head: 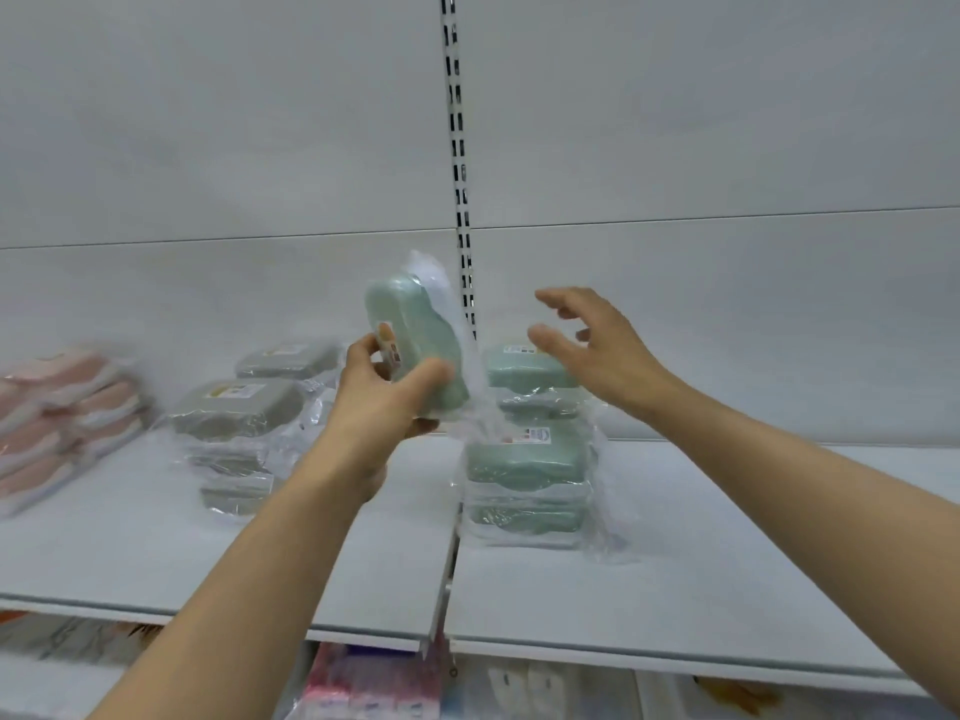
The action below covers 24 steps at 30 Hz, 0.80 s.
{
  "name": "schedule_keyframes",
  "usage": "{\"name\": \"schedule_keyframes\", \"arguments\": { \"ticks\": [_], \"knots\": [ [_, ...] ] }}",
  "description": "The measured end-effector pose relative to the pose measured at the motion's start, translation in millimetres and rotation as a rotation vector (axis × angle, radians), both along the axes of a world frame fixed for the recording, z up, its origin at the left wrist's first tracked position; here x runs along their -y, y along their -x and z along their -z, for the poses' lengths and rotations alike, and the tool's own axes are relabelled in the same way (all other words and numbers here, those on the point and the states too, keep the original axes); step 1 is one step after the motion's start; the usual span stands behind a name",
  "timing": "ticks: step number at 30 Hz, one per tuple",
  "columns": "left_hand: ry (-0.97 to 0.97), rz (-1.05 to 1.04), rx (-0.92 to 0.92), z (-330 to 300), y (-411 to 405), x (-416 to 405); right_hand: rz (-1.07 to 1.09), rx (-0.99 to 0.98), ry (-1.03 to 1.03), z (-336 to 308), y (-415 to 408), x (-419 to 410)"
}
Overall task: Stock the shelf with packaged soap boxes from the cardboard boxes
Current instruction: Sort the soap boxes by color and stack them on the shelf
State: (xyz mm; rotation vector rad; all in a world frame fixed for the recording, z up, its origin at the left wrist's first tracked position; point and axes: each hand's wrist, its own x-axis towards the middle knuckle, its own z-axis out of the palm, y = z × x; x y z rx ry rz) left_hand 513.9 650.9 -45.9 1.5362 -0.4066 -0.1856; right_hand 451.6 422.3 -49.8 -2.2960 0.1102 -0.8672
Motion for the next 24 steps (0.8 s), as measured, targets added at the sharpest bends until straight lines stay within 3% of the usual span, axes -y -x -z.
{"name": "schedule_keyframes", "arguments": {
  "ticks": [1, 3, 5, 8, 14, 17, 20, 24],
  "knots": [
    [0.099, 0.035, -0.101, -3.5, 4.7, 5.1, -0.041, 0.12, -0.062, -2.9, 10.2, -13.8],
    [0.219, 0.096, -0.231, -7.6, 14.7, 14.8, -0.082, 0.268, 0.053, -5.4, 31.2, -39.4],
    [0.282, 0.125, -0.306, -8.9, 26.1, 23.7, -0.096, 0.283, 0.268, -3.5, 43.5, -55.7],
    [0.295, 0.12, -0.348, -9.3, 42.8, 33.2, -0.081, 0.215, 0.273, -0.9, 48.1, -64.0],
    [0.098, 0.078, -0.257, -2.7, 50.6, 24.9, -0.097, 0.14, -0.189, -22.1, 58.5, -49.6],
    [-0.019, -0.081, -0.097, 10.8, 38.4, 12.2, -0.116, -0.062, -0.502, -25.5, 56.3, -29.0],
    [-0.131, -0.065, 0.058, 29.3, 28.7, 4.2, -0.186, -0.318, -0.776, -16.7, 48.9, -11.0],
    [-0.277, 0.071, 0.177, 47.7, 29.4, 4.9, -0.139, -0.469, -0.873, -0.7, 38.3, -3.8]
  ]
}}
